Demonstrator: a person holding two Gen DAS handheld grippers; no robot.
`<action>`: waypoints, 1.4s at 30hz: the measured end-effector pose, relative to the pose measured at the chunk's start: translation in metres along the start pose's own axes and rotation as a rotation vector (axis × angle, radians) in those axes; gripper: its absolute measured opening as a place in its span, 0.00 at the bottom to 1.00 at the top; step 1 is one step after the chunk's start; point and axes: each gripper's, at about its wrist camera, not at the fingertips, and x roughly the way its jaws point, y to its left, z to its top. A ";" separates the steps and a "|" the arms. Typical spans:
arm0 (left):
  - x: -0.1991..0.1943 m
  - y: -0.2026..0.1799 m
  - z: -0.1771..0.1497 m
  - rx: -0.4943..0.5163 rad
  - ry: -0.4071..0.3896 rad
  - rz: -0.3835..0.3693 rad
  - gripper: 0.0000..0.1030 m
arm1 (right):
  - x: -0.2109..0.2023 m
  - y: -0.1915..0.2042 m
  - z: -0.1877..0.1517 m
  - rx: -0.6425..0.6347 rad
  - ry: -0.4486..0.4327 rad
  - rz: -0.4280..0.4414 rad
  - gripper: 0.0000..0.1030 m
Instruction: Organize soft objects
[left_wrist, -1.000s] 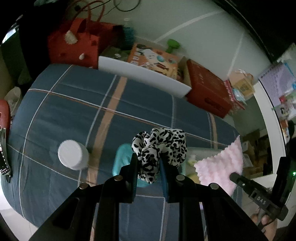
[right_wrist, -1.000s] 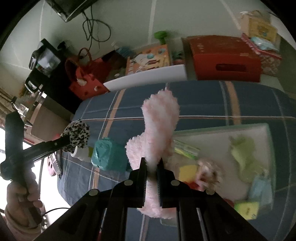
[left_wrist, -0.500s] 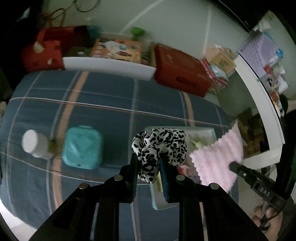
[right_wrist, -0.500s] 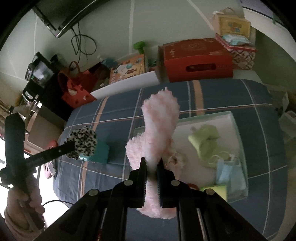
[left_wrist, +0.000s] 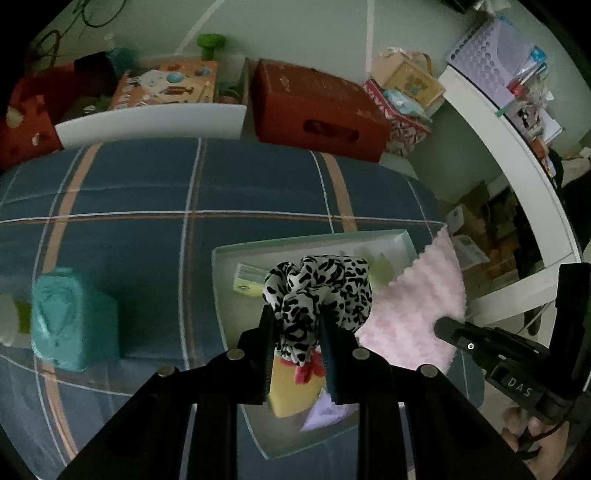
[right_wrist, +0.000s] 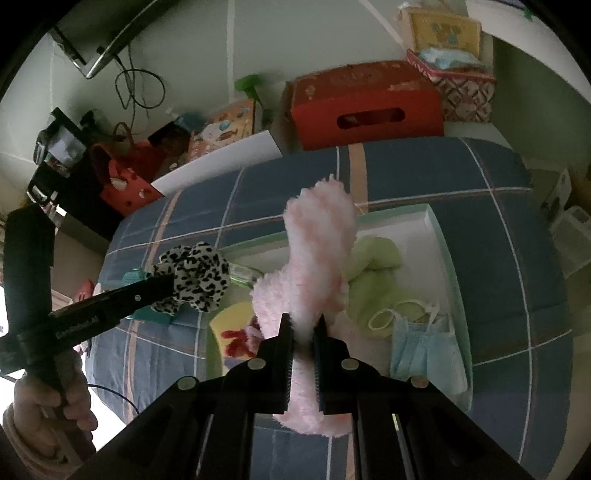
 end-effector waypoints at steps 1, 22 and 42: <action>0.005 -0.001 0.000 0.004 0.004 0.001 0.23 | 0.004 -0.004 0.000 0.005 0.004 0.002 0.10; -0.012 0.005 -0.017 0.009 -0.026 0.098 0.67 | -0.001 -0.007 -0.013 -0.012 0.011 -0.076 0.55; -0.083 0.106 -0.141 -0.056 -0.192 0.335 0.94 | 0.011 0.072 -0.128 -0.042 -0.038 -0.124 1.00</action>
